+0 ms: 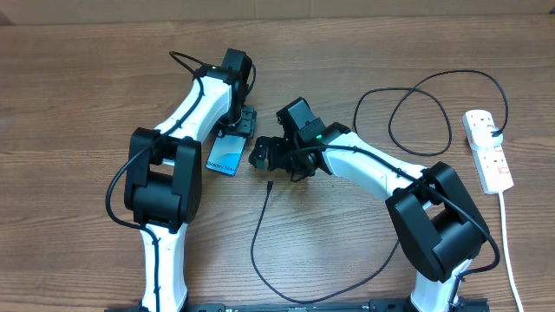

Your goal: Plug charger to phone and switch on socket

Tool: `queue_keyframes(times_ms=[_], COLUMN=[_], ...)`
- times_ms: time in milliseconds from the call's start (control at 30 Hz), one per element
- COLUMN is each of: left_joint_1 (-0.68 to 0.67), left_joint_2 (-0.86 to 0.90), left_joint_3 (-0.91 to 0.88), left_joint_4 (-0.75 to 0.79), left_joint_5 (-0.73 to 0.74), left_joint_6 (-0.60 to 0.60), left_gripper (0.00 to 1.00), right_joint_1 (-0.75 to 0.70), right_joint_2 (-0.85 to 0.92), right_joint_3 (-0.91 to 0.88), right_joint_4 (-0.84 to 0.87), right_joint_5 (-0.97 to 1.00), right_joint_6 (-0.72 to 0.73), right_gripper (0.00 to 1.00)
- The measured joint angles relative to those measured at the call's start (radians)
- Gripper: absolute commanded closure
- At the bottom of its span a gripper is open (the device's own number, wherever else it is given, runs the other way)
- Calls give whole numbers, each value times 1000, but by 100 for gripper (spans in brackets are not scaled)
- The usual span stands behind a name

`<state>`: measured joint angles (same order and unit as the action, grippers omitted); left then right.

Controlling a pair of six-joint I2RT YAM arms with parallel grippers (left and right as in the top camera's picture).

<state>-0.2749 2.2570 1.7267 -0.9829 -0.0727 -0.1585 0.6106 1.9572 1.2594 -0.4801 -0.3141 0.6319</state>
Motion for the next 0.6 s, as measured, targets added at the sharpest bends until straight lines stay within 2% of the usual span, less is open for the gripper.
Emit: queue_keyframes(times_ms=[300, 600], left_joint_1=[0, 6], left_joint_2=[0, 10], left_joint_3=[1, 31], left_joint_4=[-11, -154], left_joint_5=[5, 116], left_joint_6=[-5, 16], left_gripper=[35, 32], right_joint_1=[0, 2], right_joint_2=[0, 0], right_joint_3=[0, 0], right_joint_4=[60, 87], right_joint_5=[-92, -102], right_joint_6=[-1, 0], right_gripper=[0, 0])
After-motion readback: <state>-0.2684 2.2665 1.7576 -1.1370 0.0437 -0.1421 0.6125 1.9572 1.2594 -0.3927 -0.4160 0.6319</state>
